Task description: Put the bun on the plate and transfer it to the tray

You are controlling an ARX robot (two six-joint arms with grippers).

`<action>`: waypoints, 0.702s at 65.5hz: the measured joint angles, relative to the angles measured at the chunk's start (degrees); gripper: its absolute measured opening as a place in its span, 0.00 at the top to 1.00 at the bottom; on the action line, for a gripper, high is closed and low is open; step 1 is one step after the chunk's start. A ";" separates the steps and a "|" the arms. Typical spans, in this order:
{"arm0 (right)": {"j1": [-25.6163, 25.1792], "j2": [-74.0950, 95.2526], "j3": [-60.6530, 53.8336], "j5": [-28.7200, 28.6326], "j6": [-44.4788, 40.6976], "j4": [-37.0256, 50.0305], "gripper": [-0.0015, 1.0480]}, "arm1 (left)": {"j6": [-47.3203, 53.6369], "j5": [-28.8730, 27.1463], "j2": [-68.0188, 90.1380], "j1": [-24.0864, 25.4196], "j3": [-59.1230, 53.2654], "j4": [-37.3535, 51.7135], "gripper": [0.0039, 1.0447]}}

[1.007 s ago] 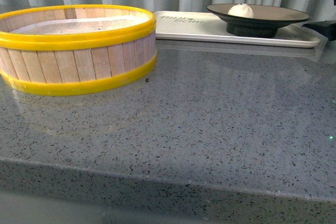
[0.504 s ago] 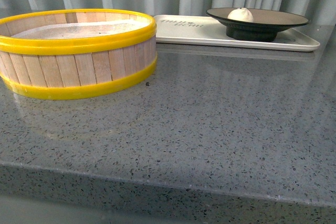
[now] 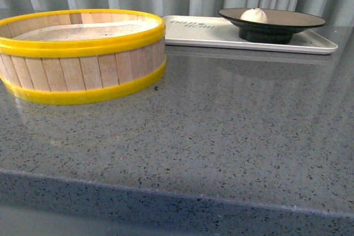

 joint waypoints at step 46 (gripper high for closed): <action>21.35 -22.38 -13.75 13.88 -3.48 -7.45 0.98 | 0.00 0.00 -0.02 0.00 0.00 0.00 0.06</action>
